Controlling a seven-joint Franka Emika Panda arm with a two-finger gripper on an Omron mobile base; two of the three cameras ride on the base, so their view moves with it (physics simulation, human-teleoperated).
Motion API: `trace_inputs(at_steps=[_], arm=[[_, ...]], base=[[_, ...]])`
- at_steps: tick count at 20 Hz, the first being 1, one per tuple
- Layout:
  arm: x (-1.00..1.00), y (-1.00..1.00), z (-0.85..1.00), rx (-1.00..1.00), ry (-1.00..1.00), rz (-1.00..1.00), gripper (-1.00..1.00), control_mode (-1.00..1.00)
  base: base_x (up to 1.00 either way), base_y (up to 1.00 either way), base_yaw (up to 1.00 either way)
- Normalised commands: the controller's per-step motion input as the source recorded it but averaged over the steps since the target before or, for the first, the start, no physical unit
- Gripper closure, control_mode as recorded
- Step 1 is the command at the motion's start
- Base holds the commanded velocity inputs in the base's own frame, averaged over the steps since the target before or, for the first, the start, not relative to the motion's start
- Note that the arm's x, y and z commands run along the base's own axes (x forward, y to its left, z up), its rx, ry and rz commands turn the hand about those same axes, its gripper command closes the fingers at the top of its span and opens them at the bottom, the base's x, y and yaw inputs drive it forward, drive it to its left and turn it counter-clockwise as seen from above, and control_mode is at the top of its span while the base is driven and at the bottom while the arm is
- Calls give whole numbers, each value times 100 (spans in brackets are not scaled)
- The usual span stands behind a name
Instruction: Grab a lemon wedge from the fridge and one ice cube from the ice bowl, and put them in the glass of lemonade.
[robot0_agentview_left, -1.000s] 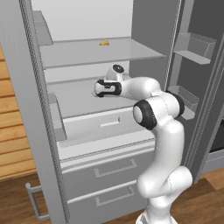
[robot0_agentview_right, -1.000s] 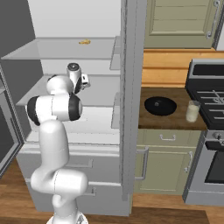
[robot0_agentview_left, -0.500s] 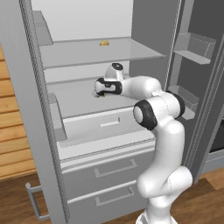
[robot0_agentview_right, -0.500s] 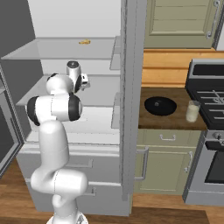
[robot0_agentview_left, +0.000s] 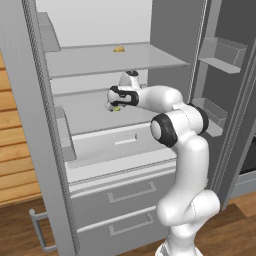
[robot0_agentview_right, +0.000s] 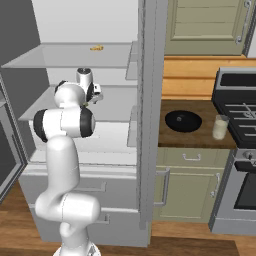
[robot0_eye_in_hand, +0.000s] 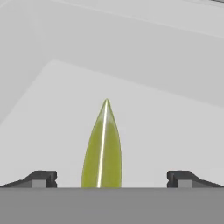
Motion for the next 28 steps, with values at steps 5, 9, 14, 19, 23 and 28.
trace_inputs(at_steps=[5,9,14,19,23,28], arm=[[0,7,0,-1,4,0,-100,-100],[0,15,-2,-3,12,0,-100,-100],[0,11,-13,0,0,0,-100,-100],[2,2,-3,0,-2,0,-100,-100],[0,1,-26,0,-8,0,-100,-100],[0,8,-30,0,-8,0,-100,-100]], base=[[0,0,0],[0,0,0],[0,0,0],[0,0,0],[0,0,0],[0,0,0]])
